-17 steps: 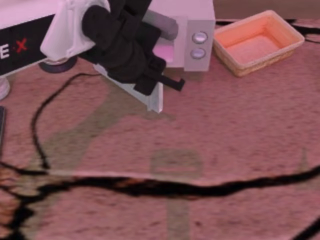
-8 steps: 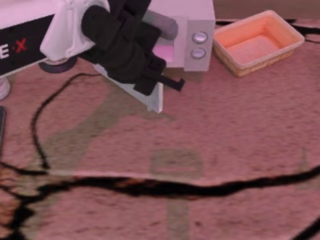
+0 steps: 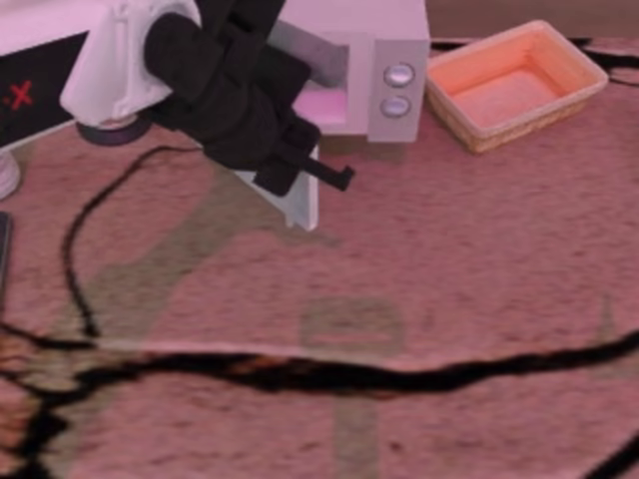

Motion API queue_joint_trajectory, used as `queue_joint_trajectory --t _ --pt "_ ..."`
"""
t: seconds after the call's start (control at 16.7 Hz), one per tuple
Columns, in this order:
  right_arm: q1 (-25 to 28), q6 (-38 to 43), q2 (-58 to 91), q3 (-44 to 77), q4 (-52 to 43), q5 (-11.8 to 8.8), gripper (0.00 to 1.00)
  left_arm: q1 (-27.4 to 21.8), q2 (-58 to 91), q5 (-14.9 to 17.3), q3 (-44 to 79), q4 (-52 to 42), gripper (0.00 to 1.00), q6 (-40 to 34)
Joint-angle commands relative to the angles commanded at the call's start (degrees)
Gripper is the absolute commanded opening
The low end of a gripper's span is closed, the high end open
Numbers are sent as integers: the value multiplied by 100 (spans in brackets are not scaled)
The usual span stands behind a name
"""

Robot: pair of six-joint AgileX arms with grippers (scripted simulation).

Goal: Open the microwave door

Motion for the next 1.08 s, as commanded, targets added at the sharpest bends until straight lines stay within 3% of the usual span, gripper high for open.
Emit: queue_joint_trajectory --t 0.24,1.08 --pt "0 0 0 0 0 0 100 138 -175 216 -188 23 0 379" --pt "0 0 0 0 0 0 100 140 -178 219 -192 23 0 386"
